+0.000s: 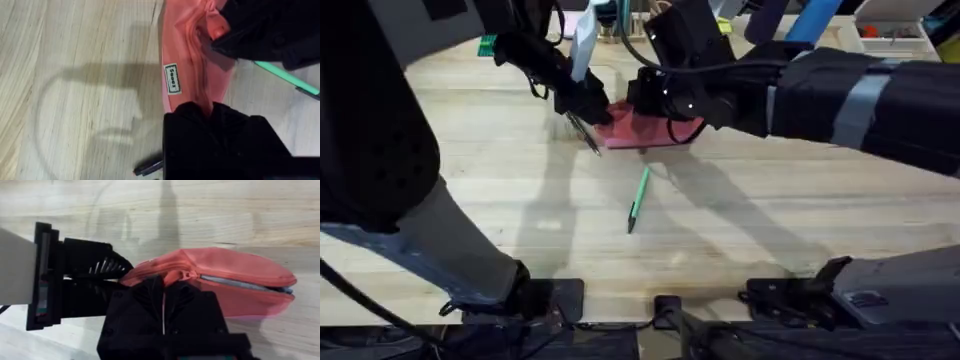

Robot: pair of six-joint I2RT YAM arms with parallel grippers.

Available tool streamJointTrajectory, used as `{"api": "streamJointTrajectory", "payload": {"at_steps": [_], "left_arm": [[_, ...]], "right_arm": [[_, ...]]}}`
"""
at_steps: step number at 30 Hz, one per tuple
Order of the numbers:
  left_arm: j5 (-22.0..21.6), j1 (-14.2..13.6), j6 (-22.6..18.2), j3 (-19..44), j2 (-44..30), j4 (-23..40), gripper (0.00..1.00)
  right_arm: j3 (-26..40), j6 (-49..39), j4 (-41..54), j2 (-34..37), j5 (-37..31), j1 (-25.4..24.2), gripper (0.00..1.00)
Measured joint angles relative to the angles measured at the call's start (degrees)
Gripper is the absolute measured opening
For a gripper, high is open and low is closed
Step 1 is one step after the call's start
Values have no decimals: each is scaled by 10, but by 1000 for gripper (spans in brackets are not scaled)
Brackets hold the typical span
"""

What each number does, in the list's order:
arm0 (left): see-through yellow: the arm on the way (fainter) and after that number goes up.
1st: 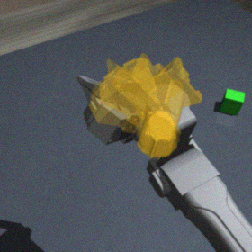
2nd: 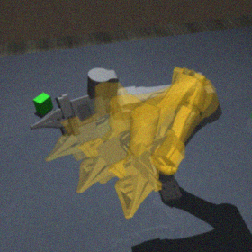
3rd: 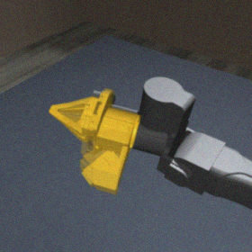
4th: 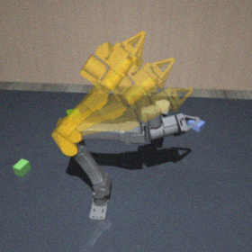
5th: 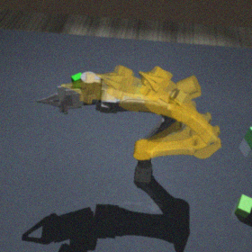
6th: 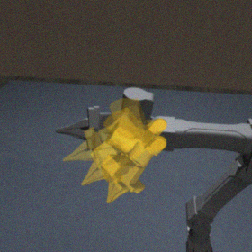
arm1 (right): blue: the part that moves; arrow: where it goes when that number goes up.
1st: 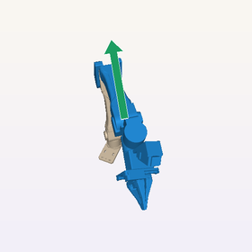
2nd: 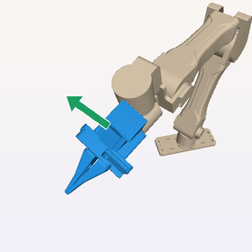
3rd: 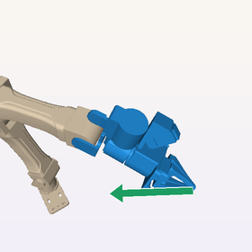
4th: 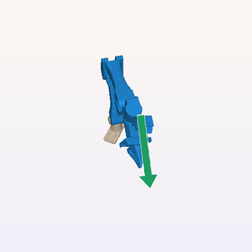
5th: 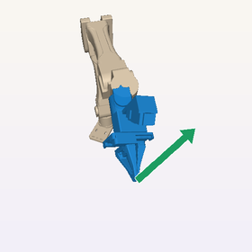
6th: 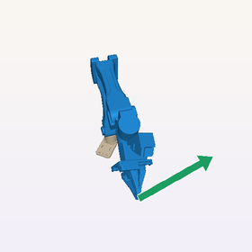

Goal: Unzip the bag, pick up the pens from the table one at a time and place them inside, then zip the bag closed.

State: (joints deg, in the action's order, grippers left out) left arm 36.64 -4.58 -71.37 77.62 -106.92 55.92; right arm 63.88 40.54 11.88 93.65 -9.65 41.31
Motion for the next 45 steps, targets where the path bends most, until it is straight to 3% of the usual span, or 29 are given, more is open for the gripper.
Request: {"api": "streamJointTrajectory", "payload": {"at_steps": [11, 19, 35, 45], "left_arm": [[-10, 1, 0, 0, 0, 3, 42], [-14, 4, -2, 0, 0, 5, 42], [-13, 8, -7, 0, 0, 7, 42], [-6, 8, -6, 0, 0, 1, 42]], "right_arm": [[-3, 6, -66, 34, 19, 7, 33], [-3, 11, -127, 41, 37, 48, 33], [-3, 6, -131, 40, 31, 55, 32], [-3, -85, -69, -14, 51, 70, 31]]}}
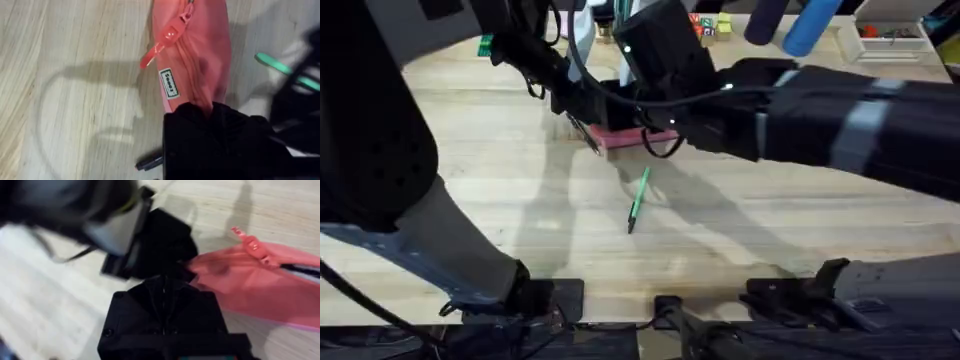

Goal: Unzip the bag, pick up the pens from the table one at a time and place them inside, then zip the bag closed.

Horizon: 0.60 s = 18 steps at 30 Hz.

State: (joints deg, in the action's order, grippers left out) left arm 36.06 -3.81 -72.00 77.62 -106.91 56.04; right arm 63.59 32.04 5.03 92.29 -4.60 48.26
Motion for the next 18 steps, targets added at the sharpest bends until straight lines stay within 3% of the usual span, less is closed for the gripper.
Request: {"api": "streamJointTrajectory", "payload": {"at_steps": [6, 13, 15, 18], "left_arm": [[22, -5, 2, 0, 0, -19, 43], [31, -7, 2, 0, 0, -24, 43], [32, -7, 2, 0, 0, -26, 43], [34, -7, 2, 0, 0, -34, 42]], "right_arm": [[0, -58, 58, -45, 19, 0, 31], [0, -113, 129, -95, 25, -50, 36], [0, -136, 150, -106, 25, -68, 160], [4, -175, 185, -115, 28, -96, 592]]}}
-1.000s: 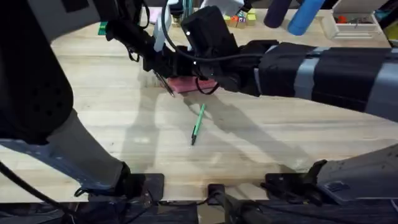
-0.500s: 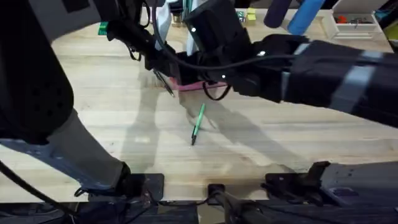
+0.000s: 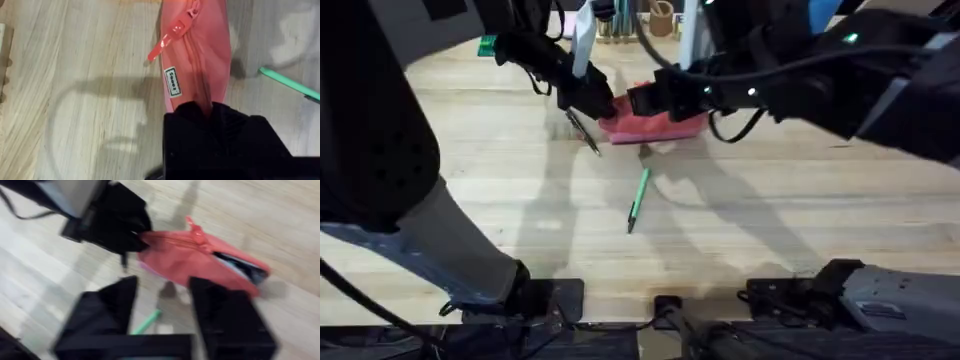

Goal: Unzip the bag, pick up the pens from the table one at a time and place them inside, then zip the bag closed.

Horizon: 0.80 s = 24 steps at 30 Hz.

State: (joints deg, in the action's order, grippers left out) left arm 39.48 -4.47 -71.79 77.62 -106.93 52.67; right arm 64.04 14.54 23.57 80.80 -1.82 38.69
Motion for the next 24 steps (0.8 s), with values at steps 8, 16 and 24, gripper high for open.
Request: {"api": "streamJointTrajectory", "payload": {"at_steps": [8, 16, 24], "left_arm": [[2, 0, 0, 0, 0, -2, 42], [2, 0, 0, 0, 0, -2, 42], [7, 0, 0, 0, 0, -3, 42]], "right_arm": [[54, -115, 54, 0, 52, -55, 995], [106, -216, 81, 1, 67, -69, 995], [115, -301, 82, 16, 71, -69, 995]]}}
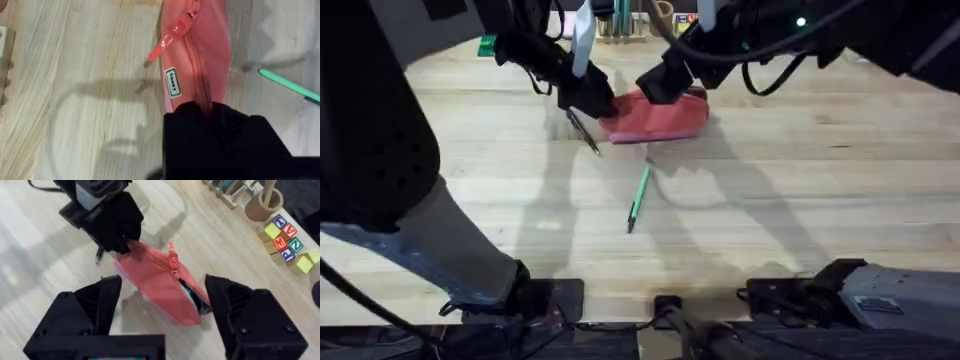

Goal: Unzip the bag, pick up the pens from the table one at a time and place them inside, then zip the bag closed.

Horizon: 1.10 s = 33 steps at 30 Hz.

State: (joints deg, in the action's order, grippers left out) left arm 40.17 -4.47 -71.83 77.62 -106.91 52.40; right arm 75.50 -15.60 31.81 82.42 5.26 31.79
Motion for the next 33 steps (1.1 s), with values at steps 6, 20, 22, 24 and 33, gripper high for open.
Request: {"api": "streamJointTrajectory", "payload": {"at_steps": [6, 20, 22, 24, 33], "left_arm": [[6, 0, 0, 0, 0, -1, 42], [6, 0, -2, 0, 0, -1, 42], [6, 0, -2, 0, 0, -1, 42], [6, 0, -2, 0, 0, -1, 42], [6, 0, -2, 0, 0, -1, 42]], "right_arm": [[0, -34, -10, 3, 0, 0, 995], [1, -198, -45, 3, 0, 0, 996], [1, -205, -44, 3, 0, 0, 995], [1, -209, -39, 3, 0, 0, 995], [8, -192, -28, 5, 0, -9, 990]]}}
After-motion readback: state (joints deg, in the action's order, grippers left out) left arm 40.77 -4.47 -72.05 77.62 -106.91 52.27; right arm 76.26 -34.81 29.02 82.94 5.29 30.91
